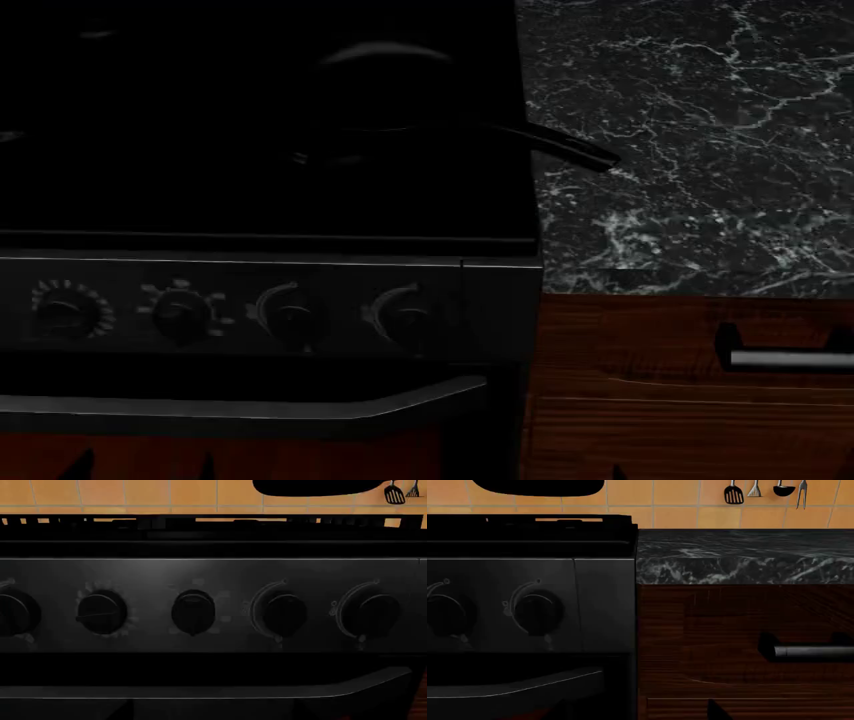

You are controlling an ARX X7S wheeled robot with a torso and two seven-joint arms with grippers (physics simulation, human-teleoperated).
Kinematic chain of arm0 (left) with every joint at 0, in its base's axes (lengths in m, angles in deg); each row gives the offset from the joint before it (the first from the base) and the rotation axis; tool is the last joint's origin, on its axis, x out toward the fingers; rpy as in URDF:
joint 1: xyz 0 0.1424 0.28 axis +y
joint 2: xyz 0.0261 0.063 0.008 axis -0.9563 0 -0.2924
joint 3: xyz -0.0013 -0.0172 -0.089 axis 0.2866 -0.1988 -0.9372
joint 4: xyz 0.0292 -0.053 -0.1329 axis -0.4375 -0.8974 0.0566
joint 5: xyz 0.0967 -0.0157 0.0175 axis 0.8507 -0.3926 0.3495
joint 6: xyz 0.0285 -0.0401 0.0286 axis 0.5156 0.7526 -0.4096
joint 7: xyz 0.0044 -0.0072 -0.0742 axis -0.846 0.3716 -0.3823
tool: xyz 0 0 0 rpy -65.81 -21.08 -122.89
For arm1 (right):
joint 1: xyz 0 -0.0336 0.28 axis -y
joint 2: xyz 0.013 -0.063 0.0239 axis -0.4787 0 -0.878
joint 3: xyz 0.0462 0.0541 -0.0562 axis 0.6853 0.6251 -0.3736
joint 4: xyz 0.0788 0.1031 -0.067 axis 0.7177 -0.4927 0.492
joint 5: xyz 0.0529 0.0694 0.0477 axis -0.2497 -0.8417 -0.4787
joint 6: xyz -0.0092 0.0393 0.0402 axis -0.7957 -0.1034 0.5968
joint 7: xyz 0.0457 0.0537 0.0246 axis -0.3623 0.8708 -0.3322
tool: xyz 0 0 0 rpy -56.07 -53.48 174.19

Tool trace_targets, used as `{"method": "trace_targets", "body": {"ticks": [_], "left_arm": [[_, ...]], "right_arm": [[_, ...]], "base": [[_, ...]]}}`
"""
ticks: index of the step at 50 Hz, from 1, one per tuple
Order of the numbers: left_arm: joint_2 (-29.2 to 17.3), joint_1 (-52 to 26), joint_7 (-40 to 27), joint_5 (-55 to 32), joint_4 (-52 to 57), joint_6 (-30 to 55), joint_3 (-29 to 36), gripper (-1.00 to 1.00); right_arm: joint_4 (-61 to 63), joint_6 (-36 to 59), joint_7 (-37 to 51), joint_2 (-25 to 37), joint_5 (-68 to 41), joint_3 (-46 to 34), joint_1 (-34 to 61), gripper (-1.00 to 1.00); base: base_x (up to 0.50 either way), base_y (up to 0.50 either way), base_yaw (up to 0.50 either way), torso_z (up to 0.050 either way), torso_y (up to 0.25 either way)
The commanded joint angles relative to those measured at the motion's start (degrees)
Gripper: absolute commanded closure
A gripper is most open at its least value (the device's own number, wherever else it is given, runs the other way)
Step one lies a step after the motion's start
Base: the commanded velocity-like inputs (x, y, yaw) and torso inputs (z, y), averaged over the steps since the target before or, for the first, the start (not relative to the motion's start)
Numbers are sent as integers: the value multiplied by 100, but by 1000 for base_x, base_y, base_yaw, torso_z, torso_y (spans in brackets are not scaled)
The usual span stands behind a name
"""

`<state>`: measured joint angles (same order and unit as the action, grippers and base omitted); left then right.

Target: Turn on the front right burner of the stove.

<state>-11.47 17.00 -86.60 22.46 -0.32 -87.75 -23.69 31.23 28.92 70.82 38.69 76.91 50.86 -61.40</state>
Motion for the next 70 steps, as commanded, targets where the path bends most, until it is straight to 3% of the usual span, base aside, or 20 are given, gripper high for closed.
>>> {"method": "trace_targets", "body": {"ticks": [1,25,70], "left_arm": [[-57,0,-64,-56,0,0,0,-100],[-362,-47,-403,-456,-68,-73,399,-100],[-651,-78,-771,-718,-43,-20,724,-100]], "right_arm": [[0,0,72,54,-54,-72,0,-100],[41,-357,323,416,-296,-531,-79,-100],[-29,-455,617,689,-538,-857,-33,-100]], "base": [[0,0,0,0,0],[0,0,0,0,0],[0,155,0,0,0]]}}
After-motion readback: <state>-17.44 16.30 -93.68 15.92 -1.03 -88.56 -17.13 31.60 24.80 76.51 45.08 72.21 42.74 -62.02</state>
